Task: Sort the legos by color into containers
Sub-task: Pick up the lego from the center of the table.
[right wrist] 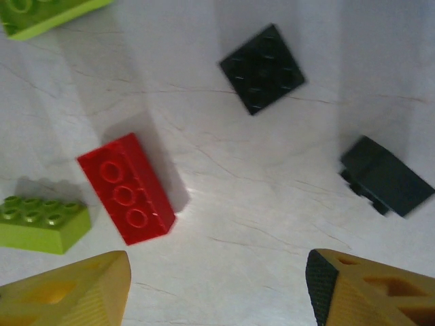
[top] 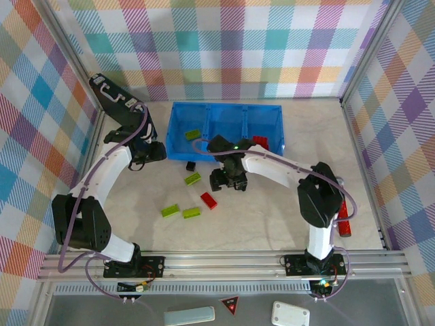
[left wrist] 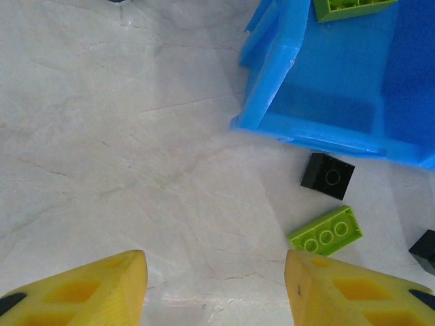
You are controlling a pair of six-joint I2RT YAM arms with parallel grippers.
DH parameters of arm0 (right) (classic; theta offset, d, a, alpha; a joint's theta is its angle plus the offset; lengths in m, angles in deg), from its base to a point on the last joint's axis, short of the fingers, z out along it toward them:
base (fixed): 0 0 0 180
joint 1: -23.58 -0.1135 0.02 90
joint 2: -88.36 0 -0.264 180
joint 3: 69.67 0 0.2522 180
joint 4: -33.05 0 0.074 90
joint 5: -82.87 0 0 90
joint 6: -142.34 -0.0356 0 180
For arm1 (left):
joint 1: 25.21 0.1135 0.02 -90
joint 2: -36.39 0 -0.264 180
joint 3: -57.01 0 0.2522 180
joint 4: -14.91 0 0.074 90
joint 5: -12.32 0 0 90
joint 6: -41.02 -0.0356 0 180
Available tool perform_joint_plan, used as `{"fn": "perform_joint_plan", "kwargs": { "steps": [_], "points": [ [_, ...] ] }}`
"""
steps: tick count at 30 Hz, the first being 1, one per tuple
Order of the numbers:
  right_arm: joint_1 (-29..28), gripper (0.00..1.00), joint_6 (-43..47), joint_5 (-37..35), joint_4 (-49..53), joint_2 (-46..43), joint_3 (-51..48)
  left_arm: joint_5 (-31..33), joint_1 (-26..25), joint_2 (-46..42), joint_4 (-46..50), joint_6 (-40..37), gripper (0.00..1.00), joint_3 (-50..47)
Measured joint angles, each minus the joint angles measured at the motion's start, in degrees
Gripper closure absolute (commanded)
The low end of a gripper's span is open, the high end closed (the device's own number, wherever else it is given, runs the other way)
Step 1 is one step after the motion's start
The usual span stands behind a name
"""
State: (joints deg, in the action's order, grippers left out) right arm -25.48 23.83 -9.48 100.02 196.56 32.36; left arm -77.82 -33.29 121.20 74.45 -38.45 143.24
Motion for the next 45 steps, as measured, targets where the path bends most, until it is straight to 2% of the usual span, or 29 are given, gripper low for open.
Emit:
{"fn": "perform_joint_plan", "kwargs": {
  "steps": [7,19,32,38,45],
  "points": [
    [-3.1,0.30,1.4,0.0,1.7,6.2,6.5,2.8,0.3,-3.9,-1.1,-3.9,0.43,-3.5],
    [-4.7,0.31,4.4,0.0,4.5,12.8,13.6,2.8,1.3,-4.2,-2.9,-5.4,0.43,-6.1],
    [-5.4,0.32,5.9,1.0,5.4,18.2,16.0,2.7,1.9,-4.2,-2.9,-5.5,0.43,-6.1],
    [-5.5,0.35,6.5,2.1,5.4,19.4,16.1,2.6,1.9,-4.2,-2.9,-5.5,0.43,-6.1],
    [-5.7,0.45,6.8,2.9,5.4,20.0,16.1,1.6,2.5,-4.2,-2.9,-5.5,0.43,-6.1]
  ]
}}
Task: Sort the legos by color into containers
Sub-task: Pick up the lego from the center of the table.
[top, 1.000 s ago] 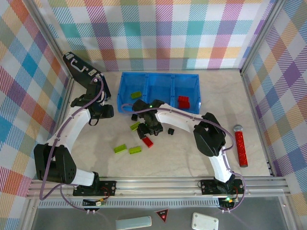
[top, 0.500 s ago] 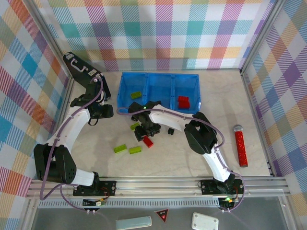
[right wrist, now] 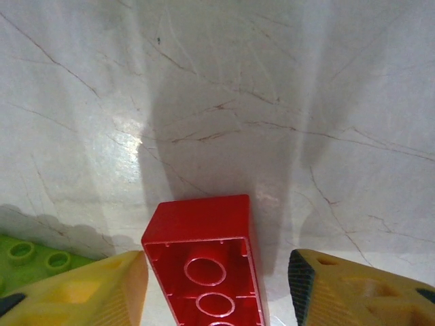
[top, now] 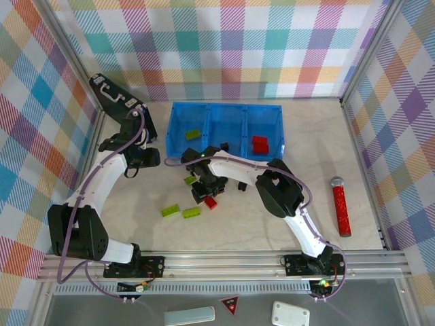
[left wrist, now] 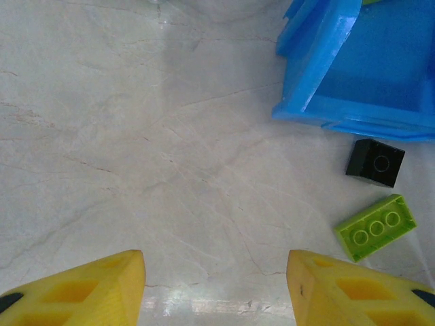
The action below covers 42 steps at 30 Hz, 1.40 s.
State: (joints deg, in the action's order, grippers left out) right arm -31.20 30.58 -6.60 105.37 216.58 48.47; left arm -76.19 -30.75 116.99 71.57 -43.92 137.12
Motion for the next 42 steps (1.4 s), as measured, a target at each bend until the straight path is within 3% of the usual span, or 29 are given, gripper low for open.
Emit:
{"fn": "perform_joint_plan", "kwargs": {
  "steps": [11,29,42],
  "points": [
    [0.0,0.58,0.0,0.2,0.0,0.0,0.0,-0.6,0.1,0.0,0.0,0.0,0.43,0.0],
    [0.3,0.60,-0.2,-2.2,0.7,-6.5,-5.0,-1.5,0.6,0.0,-1.2,0.0,0.43,0.0],
    [6.1,0.60,-0.1,-2.4,1.0,-15.4,-10.4,-1.5,0.6,0.6,-1.2,0.0,0.43,0.0]
  ]
}}
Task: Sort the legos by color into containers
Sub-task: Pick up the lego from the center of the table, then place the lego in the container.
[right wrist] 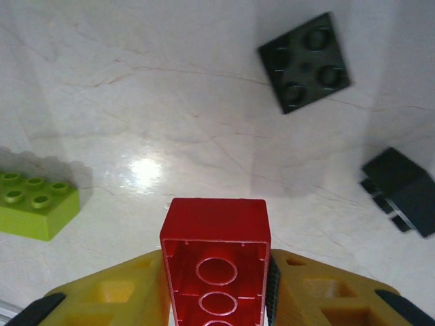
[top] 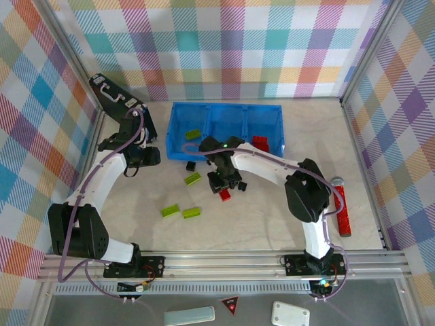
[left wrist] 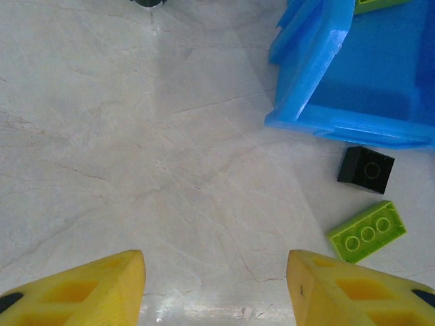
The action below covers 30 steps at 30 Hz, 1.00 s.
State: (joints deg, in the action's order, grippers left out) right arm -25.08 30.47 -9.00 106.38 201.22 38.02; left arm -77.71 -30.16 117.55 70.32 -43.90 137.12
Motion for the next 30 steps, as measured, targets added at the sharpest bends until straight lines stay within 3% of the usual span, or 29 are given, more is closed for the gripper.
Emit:
{"fn": "perform_joint_plan", "kwargs": {
  "steps": [17,30],
  "points": [
    [11.7,0.60,2.1,0.0,0.2,-10.6,-6.9,-0.6,0.0,1.0,0.0,0.0,0.43,0.0],
    [23.3,0.61,5.9,0.0,0.3,-11.5,-6.1,-0.5,0.0,1.4,0.0,0.0,0.43,0.0]
  ]
}}
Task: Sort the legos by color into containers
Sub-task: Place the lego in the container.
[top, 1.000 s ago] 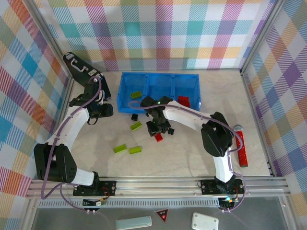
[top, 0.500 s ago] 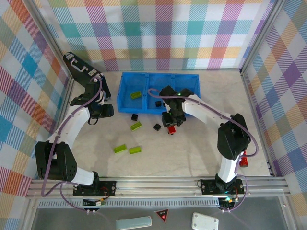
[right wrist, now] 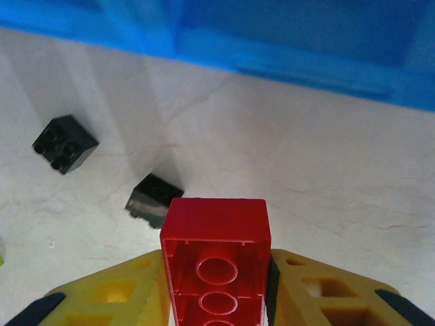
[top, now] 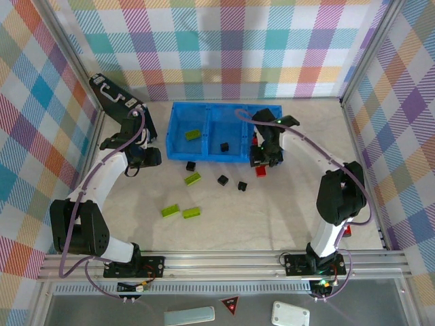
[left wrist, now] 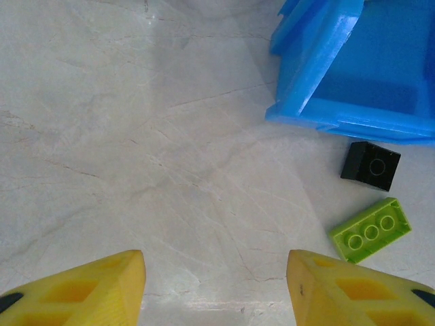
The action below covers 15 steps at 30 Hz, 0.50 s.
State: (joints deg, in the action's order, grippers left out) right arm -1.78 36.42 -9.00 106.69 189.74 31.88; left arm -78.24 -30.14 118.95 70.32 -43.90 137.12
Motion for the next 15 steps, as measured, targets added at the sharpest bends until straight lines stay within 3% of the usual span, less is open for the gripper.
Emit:
{"fn": "perform_joint_plan", "kwargs": {
  "steps": [7,15],
  "points": [
    [5.9,0.61,1.5,-1.0,-0.3,3.8,5.7,0.0,0.0,0.0,0.0,0.0,0.43,0.0],
    [7.1,0.60,1.9,-2.6,-0.5,12.7,18.8,-0.1,0.2,0.0,0.0,0.0,0.43,0.0]
  ]
}}
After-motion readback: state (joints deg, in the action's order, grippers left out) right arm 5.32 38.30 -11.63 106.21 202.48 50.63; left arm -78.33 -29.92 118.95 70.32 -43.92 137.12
